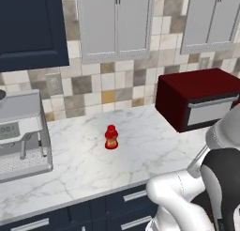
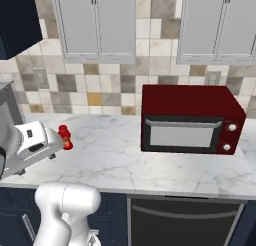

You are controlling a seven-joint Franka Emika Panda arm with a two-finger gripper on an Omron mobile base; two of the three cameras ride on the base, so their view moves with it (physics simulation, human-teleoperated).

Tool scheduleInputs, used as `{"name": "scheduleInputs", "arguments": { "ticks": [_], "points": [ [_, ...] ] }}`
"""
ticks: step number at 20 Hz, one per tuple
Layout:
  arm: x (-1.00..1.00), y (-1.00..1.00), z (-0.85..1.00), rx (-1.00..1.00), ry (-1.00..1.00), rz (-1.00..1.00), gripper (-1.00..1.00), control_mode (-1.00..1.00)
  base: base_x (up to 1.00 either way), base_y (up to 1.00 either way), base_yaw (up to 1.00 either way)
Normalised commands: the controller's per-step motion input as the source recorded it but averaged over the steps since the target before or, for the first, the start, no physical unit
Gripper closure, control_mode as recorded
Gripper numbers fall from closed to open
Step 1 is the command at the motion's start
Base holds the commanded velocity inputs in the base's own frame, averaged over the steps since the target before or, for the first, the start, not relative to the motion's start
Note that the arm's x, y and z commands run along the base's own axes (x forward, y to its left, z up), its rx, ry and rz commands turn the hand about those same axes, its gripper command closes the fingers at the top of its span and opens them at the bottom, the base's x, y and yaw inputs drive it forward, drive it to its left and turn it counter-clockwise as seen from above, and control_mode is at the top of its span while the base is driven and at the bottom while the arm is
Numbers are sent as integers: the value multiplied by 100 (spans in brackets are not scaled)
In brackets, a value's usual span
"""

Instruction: Place the mustard and ketchup from the counter to the top shelf of the fridge. If the existing items in the fridge are on the top shelf, move them to other shelves.

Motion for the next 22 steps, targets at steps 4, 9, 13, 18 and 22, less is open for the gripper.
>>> {"name": "scheduleInputs", "arguments": {
  "ticks": [4,9,13,18,22],
  "points": [
    [91,17,-2,0,0,32,-100,-100,0,0,0],
    [100,37,-8,0,0,43,-100,-100,0,0,0],
    [100,31,-14,0,0,44,-100,-100,0,0,0],
    [99,4,-12,0,1,38,-100,-100,0,0,0],
    [76,0,-12,0,2,33,-100,-100,0,0,0]
  ]
}}
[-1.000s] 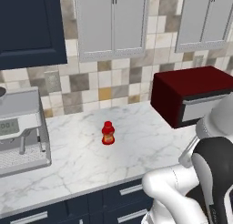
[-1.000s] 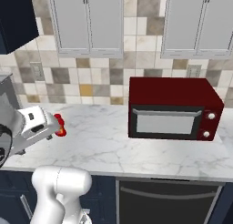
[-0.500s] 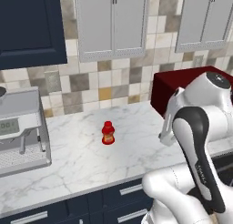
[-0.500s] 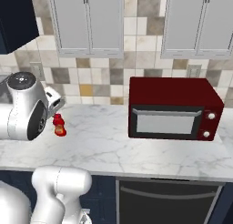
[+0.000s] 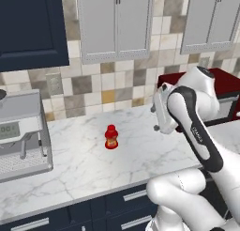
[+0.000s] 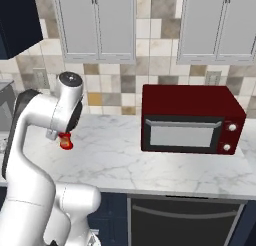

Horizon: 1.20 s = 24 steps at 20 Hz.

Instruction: Place the mustard and ketchup from the counter to the top shelf of the fridge. If the existing items in the fridge are on the top shelf, move them to other shelves.

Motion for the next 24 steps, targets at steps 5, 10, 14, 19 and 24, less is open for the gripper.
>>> {"name": "scheduleInputs", "arguments": {
  "ticks": [5,10,14,19,24],
  "points": [
    [53,19,-19,0,2,21,-100,-100,0,0,0],
    [29,14,-17,0,1,2,-100,-100,0,0,0],
    [22,14,-31,0,2,0,-100,-100,0,0,0],
    [22,19,-38,2,10,0,-100,-100,0,0,0],
    [43,8,-23,0,13,0,-100,-100,0,0,0]
  ]
}}
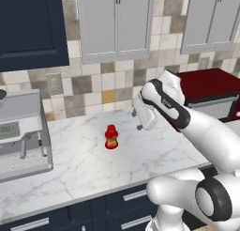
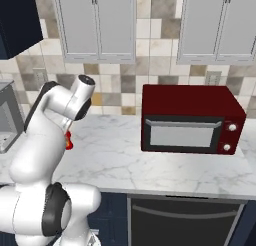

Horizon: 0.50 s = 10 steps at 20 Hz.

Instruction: Place the mustard and ketchup from the counter to the top shelf of the fridge. If the existing items in the fridge are on the top shelf, move them to other shelves.

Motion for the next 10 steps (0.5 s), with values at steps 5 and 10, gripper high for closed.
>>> {"name": "scheduleInputs", "arguments": {
  "ticks": [5,10],
  "points": [
    [35,1,-34,0,15,3,-100,-100,0,0,0],
    [9,0,-28,5,13,5,-100,-100,0,0,0]
  ]
}}
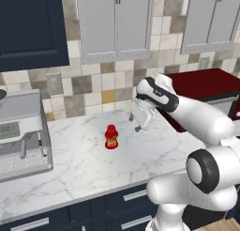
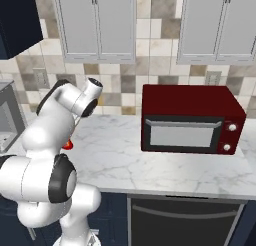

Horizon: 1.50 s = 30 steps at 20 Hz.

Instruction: Place the mustard and ketchup from the counter to the top shelf of the fridge. If the existing items in the fridge are on the top shelf, move them to other shelves.

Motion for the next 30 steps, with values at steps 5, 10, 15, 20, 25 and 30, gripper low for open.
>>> {"name": "scheduleInputs", "arguments": {
  "ticks": [5,10,15,20,25,30],
  "points": [
    [0,6,-28,17,9,0,-100,-100,0,0,0],
    [-1,14,-16,20,3,0,-100,-100,0,0,0],
    [0,27,-12,9,0,0,-100,-100,0,0,0],
    [7,12,-6,0,0,0,-100,-100,0,0,0],
    [11,12,-12,0,0,0,-100,-100,0,0,0],
    [5,3,-13,0,0,0,-100,-100,0,0,0]
  ]
}}
